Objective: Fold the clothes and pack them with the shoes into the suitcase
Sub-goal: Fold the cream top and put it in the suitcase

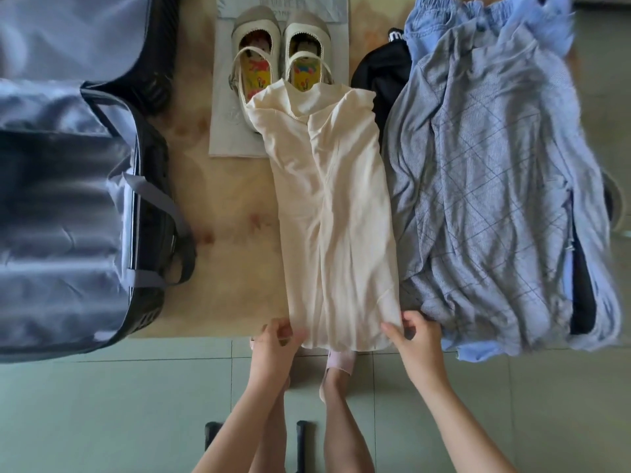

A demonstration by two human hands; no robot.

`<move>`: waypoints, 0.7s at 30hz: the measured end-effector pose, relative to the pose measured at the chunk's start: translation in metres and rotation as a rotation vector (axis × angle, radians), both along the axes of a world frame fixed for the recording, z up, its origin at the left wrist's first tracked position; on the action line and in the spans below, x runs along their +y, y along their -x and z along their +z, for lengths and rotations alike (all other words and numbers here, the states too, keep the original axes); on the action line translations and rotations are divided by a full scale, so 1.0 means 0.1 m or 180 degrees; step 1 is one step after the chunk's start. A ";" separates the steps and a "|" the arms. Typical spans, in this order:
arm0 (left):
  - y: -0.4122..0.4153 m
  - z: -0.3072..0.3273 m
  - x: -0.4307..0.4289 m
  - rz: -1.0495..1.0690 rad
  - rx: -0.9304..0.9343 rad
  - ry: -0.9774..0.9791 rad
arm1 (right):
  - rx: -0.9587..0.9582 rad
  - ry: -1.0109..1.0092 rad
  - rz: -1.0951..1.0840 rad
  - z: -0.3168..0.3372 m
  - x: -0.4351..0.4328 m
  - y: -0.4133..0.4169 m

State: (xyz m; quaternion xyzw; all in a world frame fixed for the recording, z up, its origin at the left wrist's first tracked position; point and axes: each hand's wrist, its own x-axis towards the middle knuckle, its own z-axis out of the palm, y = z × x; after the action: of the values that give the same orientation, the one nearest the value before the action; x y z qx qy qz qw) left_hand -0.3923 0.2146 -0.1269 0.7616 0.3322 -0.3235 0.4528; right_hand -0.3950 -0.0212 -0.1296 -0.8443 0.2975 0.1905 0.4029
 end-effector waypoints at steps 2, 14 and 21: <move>0.02 0.03 -0.02 -0.0069 -0.0141 -0.0032 | -0.0173 0.0209 0.0230 0.06 -0.01 0.00; 0.16 0.34 -0.05 -0.0099 -0.0787 0.0576 | -0.0080 -0.0640 0.0295 0.40 0.02 0.04; 0.25 0.19 0.02 -0.0220 -0.0748 0.0448 | 0.0211 -0.0965 0.0285 0.43 0.02 0.03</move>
State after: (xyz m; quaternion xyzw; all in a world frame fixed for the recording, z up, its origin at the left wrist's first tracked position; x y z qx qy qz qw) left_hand -0.4176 0.2171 -0.1077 0.7715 0.2271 -0.2700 0.5294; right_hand -0.3978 -0.0190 -0.0865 -0.7795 0.2405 0.2788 0.5068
